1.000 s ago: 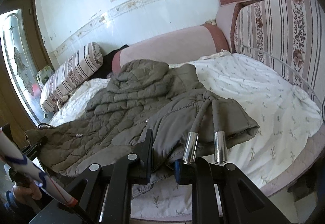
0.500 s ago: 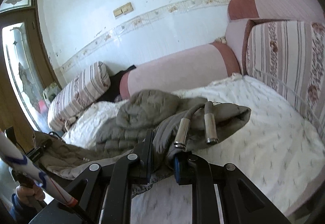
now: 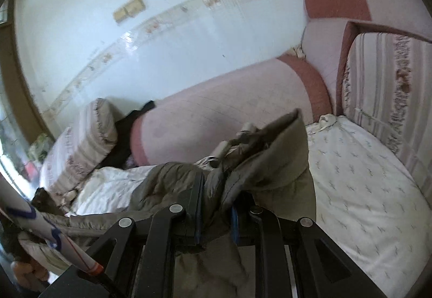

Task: Fold large clothes

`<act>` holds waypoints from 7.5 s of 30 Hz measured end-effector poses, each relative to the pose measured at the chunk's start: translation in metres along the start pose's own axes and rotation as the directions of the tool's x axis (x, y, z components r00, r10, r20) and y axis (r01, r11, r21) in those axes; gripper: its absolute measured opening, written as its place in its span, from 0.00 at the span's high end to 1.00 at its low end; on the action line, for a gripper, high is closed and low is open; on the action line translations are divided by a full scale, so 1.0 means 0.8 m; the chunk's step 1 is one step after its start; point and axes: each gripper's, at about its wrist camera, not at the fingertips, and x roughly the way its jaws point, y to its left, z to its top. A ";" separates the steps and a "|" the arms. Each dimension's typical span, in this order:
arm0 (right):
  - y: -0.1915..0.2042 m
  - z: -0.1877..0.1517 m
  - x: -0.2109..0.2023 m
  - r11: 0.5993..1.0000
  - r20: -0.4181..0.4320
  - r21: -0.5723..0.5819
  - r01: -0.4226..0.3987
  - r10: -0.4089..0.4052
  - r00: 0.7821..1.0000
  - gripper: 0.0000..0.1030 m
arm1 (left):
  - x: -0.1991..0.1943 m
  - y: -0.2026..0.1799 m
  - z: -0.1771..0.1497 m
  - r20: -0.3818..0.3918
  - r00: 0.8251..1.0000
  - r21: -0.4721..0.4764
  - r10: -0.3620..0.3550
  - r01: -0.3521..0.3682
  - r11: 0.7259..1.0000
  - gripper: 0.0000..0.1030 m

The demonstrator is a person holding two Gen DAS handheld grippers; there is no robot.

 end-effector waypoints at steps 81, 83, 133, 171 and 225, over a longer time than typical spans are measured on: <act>0.062 -0.202 0.145 0.973 -0.162 -0.199 0.115 -0.149 0.976 0.28 | 0.113 -0.018 -0.224 -0.270 0.961 0.017 0.065 -0.063 0.998 0.21; 0.066 -0.206 0.151 0.964 -0.157 -0.230 0.133 -0.172 0.972 0.28 | 0.115 -0.022 -0.225 -0.262 0.962 0.031 0.077 -0.071 0.997 0.21; -0.026 -0.176 0.147 0.975 -0.220 -0.003 0.224 -0.219 0.951 0.33 | 0.127 -0.030 -0.233 -0.240 0.963 0.067 0.119 -0.106 0.992 0.20; -0.175 -0.162 0.060 0.851 -0.229 0.423 0.312 -0.233 0.945 0.21 | 0.112 0.040 -0.197 -0.263 0.958 -0.109 0.115 -0.148 0.983 0.18; -0.102 -0.168 0.084 0.964 -0.293 0.179 0.199 -0.141 0.946 0.22 | 0.135 0.023 -0.229 -0.240 0.932 0.060 0.272 -0.266 0.962 0.13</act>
